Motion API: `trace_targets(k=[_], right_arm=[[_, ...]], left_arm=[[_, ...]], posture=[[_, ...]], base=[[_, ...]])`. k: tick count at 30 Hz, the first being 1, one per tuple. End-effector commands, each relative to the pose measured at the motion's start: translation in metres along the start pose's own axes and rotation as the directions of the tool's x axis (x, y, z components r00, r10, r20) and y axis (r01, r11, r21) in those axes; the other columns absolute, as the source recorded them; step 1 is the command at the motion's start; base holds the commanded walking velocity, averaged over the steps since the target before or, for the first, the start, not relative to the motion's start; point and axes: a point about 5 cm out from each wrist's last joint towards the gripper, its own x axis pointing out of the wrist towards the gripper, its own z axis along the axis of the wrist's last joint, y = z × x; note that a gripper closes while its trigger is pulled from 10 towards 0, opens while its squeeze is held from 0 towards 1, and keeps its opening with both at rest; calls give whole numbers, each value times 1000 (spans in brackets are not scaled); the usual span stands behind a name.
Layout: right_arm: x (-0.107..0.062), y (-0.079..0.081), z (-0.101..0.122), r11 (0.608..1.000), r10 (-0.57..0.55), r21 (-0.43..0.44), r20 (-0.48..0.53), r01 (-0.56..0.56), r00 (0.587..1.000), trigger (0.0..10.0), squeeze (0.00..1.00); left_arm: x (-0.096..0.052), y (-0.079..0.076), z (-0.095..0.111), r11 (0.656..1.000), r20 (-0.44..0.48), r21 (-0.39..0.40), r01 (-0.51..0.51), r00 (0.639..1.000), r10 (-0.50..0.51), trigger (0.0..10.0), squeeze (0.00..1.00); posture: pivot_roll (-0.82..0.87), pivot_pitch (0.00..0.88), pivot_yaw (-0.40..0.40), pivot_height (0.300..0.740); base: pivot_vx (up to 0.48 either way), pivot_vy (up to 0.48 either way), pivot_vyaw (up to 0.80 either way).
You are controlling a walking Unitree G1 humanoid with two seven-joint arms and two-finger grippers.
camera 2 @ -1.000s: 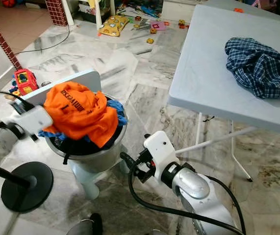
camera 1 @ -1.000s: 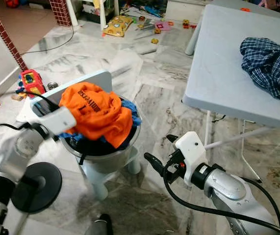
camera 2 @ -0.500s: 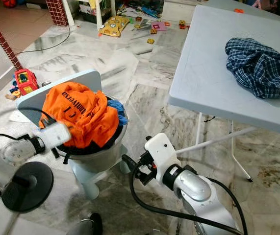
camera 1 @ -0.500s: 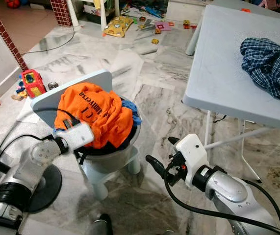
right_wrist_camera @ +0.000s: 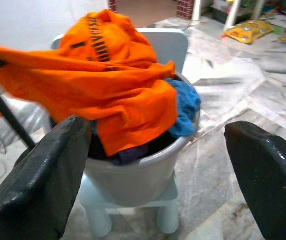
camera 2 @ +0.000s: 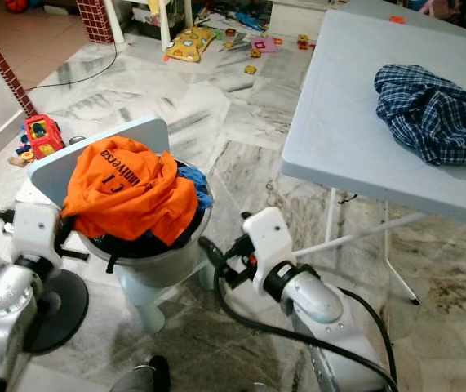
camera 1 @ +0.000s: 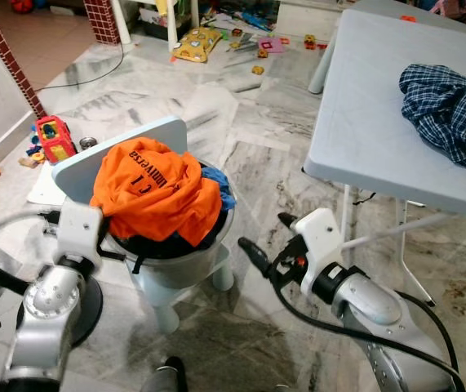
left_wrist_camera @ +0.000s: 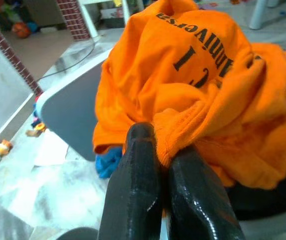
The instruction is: Hang hanger
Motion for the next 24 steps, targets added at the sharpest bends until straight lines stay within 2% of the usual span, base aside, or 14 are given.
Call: trace_targets(k=[1,4,7,14,24], right_arm=[[3,-3,-1,1000,-19,9,6,19,1000,10000,0],[5,-3,-1,1000,-25,11,13,25,1000,10000,0],[6,-2,-1,1000,-25,11,26,25,999,10000,0],[8,-3,2,1000,-21,-1,57,22,998,10000,0],[7,-1,0,1000,-17,-6,57,18,998,10000,0]], left_arm=[[-3,-4,12,1000,49,-16,-11,999,11,0,0],[-4,-6,15,999,49,-43,-5,999,7,0,0],[-4,-2,21,997,40,-68,-29,999,32,0,0],[-1,-1,28,997,29,-74,-24,999,26,0,0],[1,-7,29,996,19,-85,-7,1000,9,0,0]], posture=[[-80,145,-24,740],[-76,141,-22,740],[-76,135,-17,740],[-80,125,-5,740],[-85,130,-3,740]], base=[[0,0,0],[0,0,0],[0,0,0],[0,0,0],[0,0,574]])
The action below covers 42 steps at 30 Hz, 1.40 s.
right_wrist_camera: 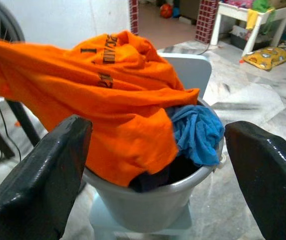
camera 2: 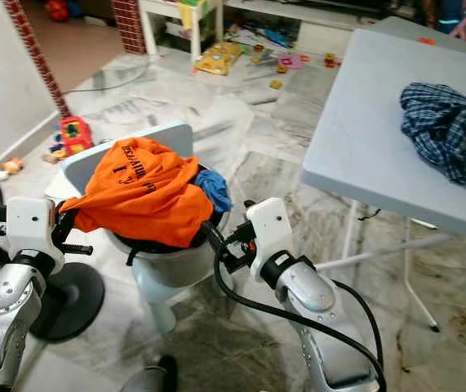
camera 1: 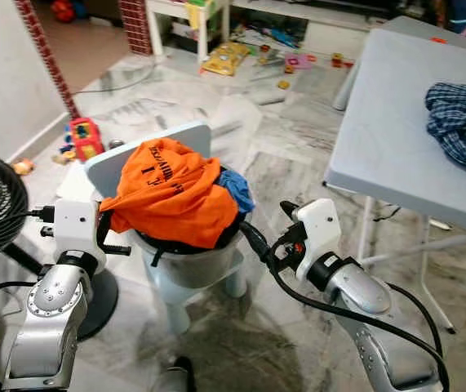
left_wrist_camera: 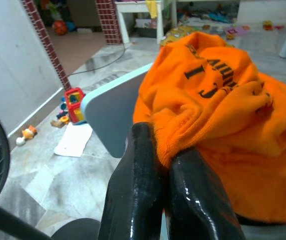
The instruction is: Hang hanger
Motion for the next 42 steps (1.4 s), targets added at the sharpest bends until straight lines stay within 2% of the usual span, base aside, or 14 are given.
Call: trace_targets(k=[1,12,17,25,35,42], right_arm=[[0,1,2,1000,6,-5,13,-6,1000,10000,0],[0,1,1,1000,1,-9,8,-1,1000,10000,0],[-1,1,2,1000,5,-24,12,-5,1000,10000,0],[-2,0,3,1000,4,-27,15,-4,1000,10000,0],[-3,-1,4,999,2,-33,11,-2,1000,10000,0],[-4,0,4,999,2,-34,8,-2,1000,10000,0]], left_arm=[[-2,2,2,1000,1,8,-1,1000,1,0,0],[-2,-1,1,1000,-9,-4,12,1000,-12,0,0],[-1,-5,1,1000,-6,-12,28,1000,-28,0,0],[-1,-8,0,999,-12,-12,30,999,-30,0,0],[-1,-11,-3,999,-21,-17,36,999,-37,0,0],[-1,-13,-5,999,-30,-20,33,999,-34,0,0]], posture=[[-85,132,-3,740],[-90,134,-3,740],[-95,138,-5,740],[-98,141,-8,740],[-104,145,-13,740],[-106,148,-15,740]], base=[[0,0,525],[0,0,48],[313,0,0],[411,0,463],[406,0,0],[126,0,0]])
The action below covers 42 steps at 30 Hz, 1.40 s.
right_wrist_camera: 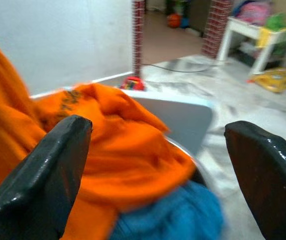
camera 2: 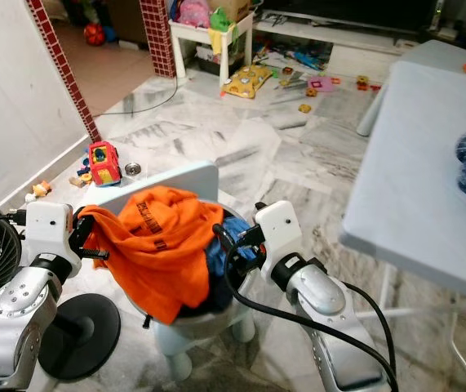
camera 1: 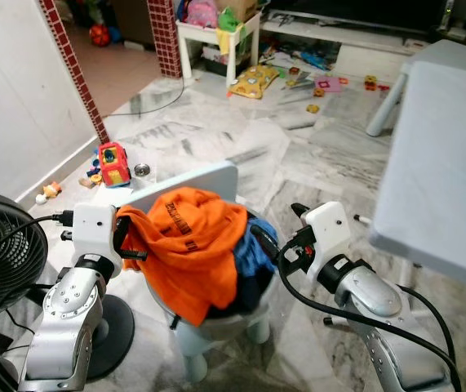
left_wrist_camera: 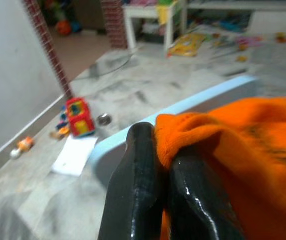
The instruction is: Hang hanger
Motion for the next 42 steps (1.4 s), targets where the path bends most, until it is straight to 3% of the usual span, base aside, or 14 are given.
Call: trace_targets(k=[1,7,9,17,19,28,32,33,34,35,38,39,41,42], right_arm=[[-4,-3,2,1000,-11,-10,3,11,1000,10000,0],[-4,-4,2,1000,-16,-14,-1,16,1000,10000,0],[-5,-5,2,1000,-22,-16,-3,22,1000,10000,0],[-5,-5,0,999,-30,-20,-16,29,999,10000,0],[-7,-5,-1,999,-30,-23,-21,29,999,10000,0],[-7,-7,-1,999,-38,-26,-24,37,999,10000,0],[-8,-6,0,999,-40,-25,-26,40,999,10000,0],[-8,-6,0,999,-42,-24,-26,41,999,10000,0],[-8,-6,0,999,-42,-24,-26,41,999,10000,0],[-9,-6,0,999,-44,-22,-27,43,999,10000,0],[-10,-6,0,999,-46,-23,-30,46,998,10000,0],[-12,-6,0,998,-52,-25,-34,51,998,10000,0],[-14,-7,0,998,-58,-25,-36,57,998,10000,0],[-14,-7,0,998,-58,-25,-36,57,998,10000,0]], left_arm=[[1,-3,0,1000,-10,5,5,1000,-5,0,0],[4,-8,-8,995,-79,42,93,993,-90,0,0],[5,-8,-11,987,-107,96,129,987,-119,941,0],[11,9,-16,946,-196,260,195,970,-146,0,0],[18,23,-9,933,-182,319,164,977,-110,0,0],[30,57,11,926,-101,378,5,994,36,0,0],[46,60,19,863,-75,505,18,997,23,0,0],[54,54,22,829,-73,556,50,997,-12,0,0],[54,54,22,829,-73,556,50,997,-12,0,0],[62,45,26,786,-63,613,80,997,-52,0,0],[73,26,34,721,-42,681,126,990,-133,0,0],[79,6,35,682,-50,703,202,971,-236,0,0],[81,-14,34,620,-68,737,270,942,-329,0,0],[81,-14,34,620,-68,737,270,942,-329,0,0]], posture=[[-106,150,-16,740],[-110,151,-18,740],[-110,151,-17,740],[-115,156,-18,740],[-116,157,-18,740],[-120,160,-21,740],[-124,163,-24,740],[-128,165,-24,740],[-128,165,-24,740],[-131,166,-24,740],[-144,168,-21,740],[-151,170,-19,740],[-156,171,-17,740],[-156,171,-17,740]], base=[[0,0,0],[0,0,0],[0,0,0],[0,0,0],[0,0,0],[0,0,0],[0,0,0],[0,0,0],[0,0,0],[0,0,0],[0,0,0],[0,0,0],[0,0,0],[0,0,0]])
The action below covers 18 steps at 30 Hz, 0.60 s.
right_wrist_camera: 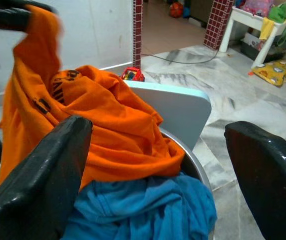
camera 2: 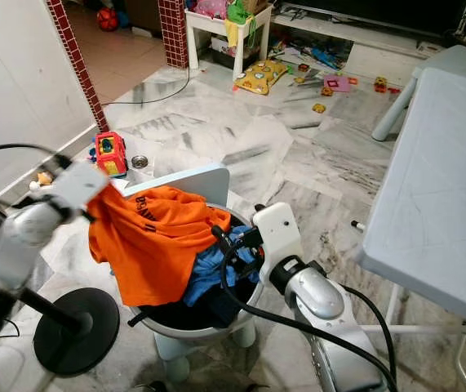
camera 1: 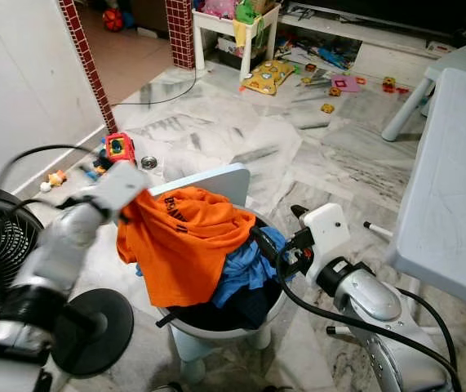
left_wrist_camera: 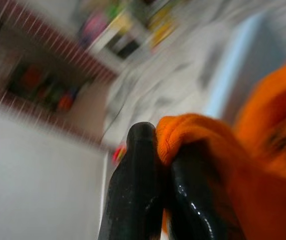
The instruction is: Hang hanger
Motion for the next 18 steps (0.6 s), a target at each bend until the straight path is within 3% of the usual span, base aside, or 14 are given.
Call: trace_targets(k=[1,2,3,4,5,6,8,11,12,13,14,16,18], right_arm=[[-4,-3,3,1000,-13,-9,2,13,1000,10000,0],[-5,-3,3,1000,-14,-10,0,14,1000,10000,0],[-6,-3,3,1000,-17,-11,-2,16,1000,10000,0],[-6,-3,3,1000,-17,-11,-2,16,1000,10000,0],[-7,-3,3,1000,-18,-11,-6,18,1000,10000,0],[-8,-3,3,1000,-19,-12,-8,18,1000,10000,0],[-8,-4,3,1000,-19,-13,-13,19,1000,10000,0],[-9,-4,3,1000,-17,-18,-21,16,1000,10000,0],[-9,-4,3,1000,-16,-19,-23,15,1000,10000,0],[-9,-5,3,1000,-15,-19,-24,15,1000,10000,0],[-8,-5,3,1000,-13,-19,-26,13,1000,10000,0],[-7,-5,3,1000,-12,-20,-28,12,1000,10000,0],[-5,-3,2,1000,-6,-17,-29,6,1000,10000,0]], left_arm=[[4,-19,6,992,37,53,118,992,-120,0,0],[7,-32,12,980,61,83,182,980,-187,0,0],[9,-59,22,938,106,133,319,937,-334,0,0],[9,-59,22,938,106,133,319,937,-334,0,0],[8,-83,27,886,140,150,439,878,-458,0,0],[5,-95,28,849,146,166,502,839,-525,0,0],[-1,-112,28,784,146,197,588,773,-617,0,0],[-11,-132,22,689,140,169,705,675,-725,0,0],[-13,-134,20,677,135,166,717,664,-736,0,0],[-13,-136,17,676,128,139,724,664,-737,1451,0],[-13,-133,14,699,131,122,705,686,-715,10000,0],[-12,-131,13,713,137,106,693,700,-701,10000,0],[-8,-120,7,774,123,42,632,765,-632,10000,0]], posture=[[-164,173,-16,740],[-173,174,-14,740],[-179,175,-14,740],[-179,175,-14,740],[-185,176,-14,740],[-187,176,-15,740],[-189,176,-17,740],[-193,176,-22,740],[-190,176,-24,740],[-190,176,-25,740],[-186,175,-26,740],[-185,175,-27,740],[-177,172,-29,740]], base=[[0,0,0],[0,0,0],[0,0,0],[0,0,0],[0,0,0],[0,0,0],[0,0,0],[0,0,0],[0,0,0],[0,0,0],[0,0,0],[0,0,0],[0,0,0]])
